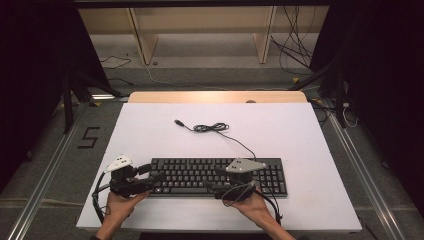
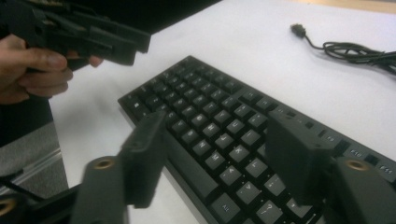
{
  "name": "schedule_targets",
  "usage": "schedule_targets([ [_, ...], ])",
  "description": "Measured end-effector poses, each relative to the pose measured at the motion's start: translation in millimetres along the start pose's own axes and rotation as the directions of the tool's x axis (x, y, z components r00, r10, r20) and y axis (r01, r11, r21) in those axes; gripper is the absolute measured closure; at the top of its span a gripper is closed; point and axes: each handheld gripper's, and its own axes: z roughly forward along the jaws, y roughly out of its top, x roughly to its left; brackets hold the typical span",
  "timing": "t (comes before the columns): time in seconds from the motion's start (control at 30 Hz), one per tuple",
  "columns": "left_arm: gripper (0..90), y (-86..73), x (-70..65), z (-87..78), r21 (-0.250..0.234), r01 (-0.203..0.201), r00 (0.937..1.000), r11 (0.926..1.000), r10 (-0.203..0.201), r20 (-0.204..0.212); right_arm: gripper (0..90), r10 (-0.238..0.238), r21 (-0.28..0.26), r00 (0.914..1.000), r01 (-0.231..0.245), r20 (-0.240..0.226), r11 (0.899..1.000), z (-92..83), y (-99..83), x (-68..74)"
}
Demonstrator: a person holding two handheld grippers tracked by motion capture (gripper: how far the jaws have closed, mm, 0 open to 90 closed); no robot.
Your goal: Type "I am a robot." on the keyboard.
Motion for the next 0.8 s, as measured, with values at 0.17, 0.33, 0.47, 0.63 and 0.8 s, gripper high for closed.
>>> schedule_targets([
  [0.17, 29.3, -0.1, -0.4, 0.0, -0.003, -0.001, 1.0000, 1.0000, 0.001, 0.005, 57.9, -0.009, 0.041, 0.9998, 0.010, -0.019, 0.999, 7.1, -1.9, 1.4],
  [0.33, 29.1, -0.1, -1.4, 0.4, -0.005, -0.003, 1.0000, 1.0000, 0.003, 0.009, 72.5, -0.015, 0.079, 0.9996, 0.017, -0.023, 0.997, 14.6, -3.5, 2.0],
  [0.47, 29.1, -0.1, -1.8, 0.5, -0.007, -0.005, 0.9999, 1.0000, 0.005, 0.010, 80.0, -0.020, 0.109, 0.9995, 0.022, -0.024, 0.994, 21.5, -5.2, 2.4],
  [0.63, 29.2, -0.3, -2.3, 1.1, -0.003, -0.009, 0.9999, 1.0000, 0.009, 0.012, 86.8, -0.031, 0.141, 0.9993, 0.033, -0.019, 0.989, 29.6, -7.0, 3.4],
  [0.8, 29.2, -0.3, -2.5, 1.3, -0.004, -0.011, 0.9998, 0.9999, 0.011, 0.014, 90.0, -0.040, 0.180, 0.9991, 0.042, -0.015, 0.983, 37.3, -9.7, 4.5],
])
